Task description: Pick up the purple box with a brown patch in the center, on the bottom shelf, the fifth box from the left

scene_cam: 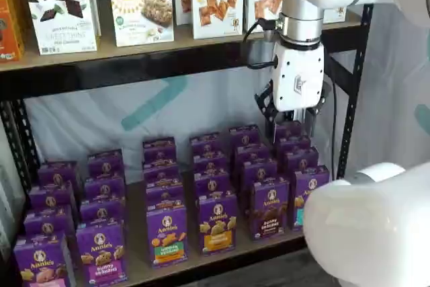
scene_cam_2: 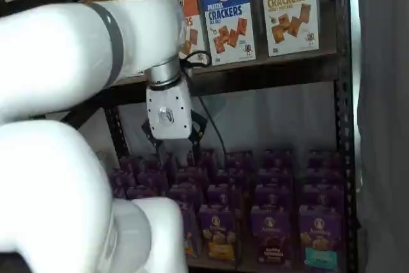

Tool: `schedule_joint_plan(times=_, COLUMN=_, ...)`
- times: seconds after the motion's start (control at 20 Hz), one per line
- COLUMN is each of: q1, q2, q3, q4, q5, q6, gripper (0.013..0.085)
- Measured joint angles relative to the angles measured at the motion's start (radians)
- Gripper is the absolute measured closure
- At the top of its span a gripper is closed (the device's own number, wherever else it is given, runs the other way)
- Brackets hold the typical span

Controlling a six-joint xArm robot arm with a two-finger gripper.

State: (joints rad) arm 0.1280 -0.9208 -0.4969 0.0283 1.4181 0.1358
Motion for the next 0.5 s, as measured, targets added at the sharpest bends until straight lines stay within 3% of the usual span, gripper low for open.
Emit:
schedule_joint_plan(times=0.15, q1=-0.005, q2=-0.043, q3=0.035, q4=0.008, q5=-0.059, q6=-0.007, gripper=0.0130)
schedule_joint_plan(times=0.5, q1=0.009, q2=-0.018, q3=0.030, q4=-0.004, q5=-0.051, q6=0.009, gripper=0.0130)
